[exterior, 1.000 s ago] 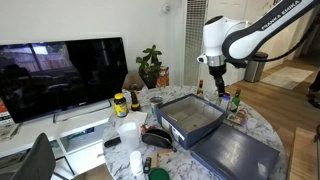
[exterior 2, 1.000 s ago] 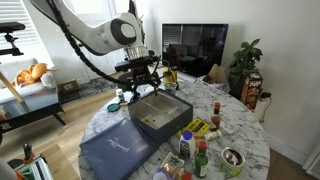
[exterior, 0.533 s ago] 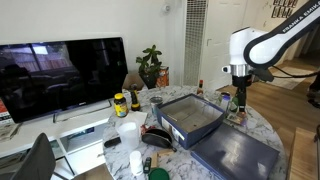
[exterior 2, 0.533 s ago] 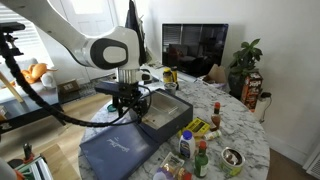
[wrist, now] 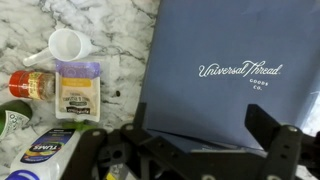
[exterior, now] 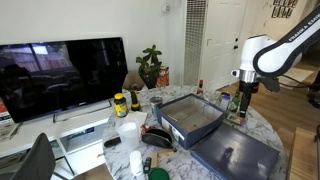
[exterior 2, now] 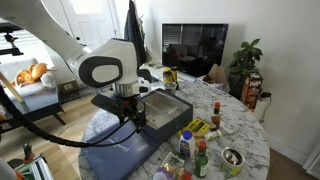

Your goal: Pick up the crisper drawer and put it in the shoe box, pick up the frost cold cup and put it in the crisper drawer that is in the shoe box

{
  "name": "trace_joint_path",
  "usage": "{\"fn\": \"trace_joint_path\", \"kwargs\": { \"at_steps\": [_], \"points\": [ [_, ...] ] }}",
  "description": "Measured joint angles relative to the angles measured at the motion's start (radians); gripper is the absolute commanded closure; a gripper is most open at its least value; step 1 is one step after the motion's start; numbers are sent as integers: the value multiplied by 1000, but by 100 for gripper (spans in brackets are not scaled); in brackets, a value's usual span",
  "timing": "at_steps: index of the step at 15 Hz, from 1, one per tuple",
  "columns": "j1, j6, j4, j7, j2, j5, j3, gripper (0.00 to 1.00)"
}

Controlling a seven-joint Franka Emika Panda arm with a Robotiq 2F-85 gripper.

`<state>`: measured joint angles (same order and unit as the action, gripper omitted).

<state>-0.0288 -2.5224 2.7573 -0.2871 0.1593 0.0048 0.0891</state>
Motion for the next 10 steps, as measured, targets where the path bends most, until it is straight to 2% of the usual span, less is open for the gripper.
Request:
{"fn": "trace_joint_path", "kwargs": {
  "at_steps": [4, 10],
  "points": [
    [-4, 0, -9, 1, -11, 4, 6, 0],
    [-10, 0, -63, -37, -110, 135, 34, 0]
  ]
}}
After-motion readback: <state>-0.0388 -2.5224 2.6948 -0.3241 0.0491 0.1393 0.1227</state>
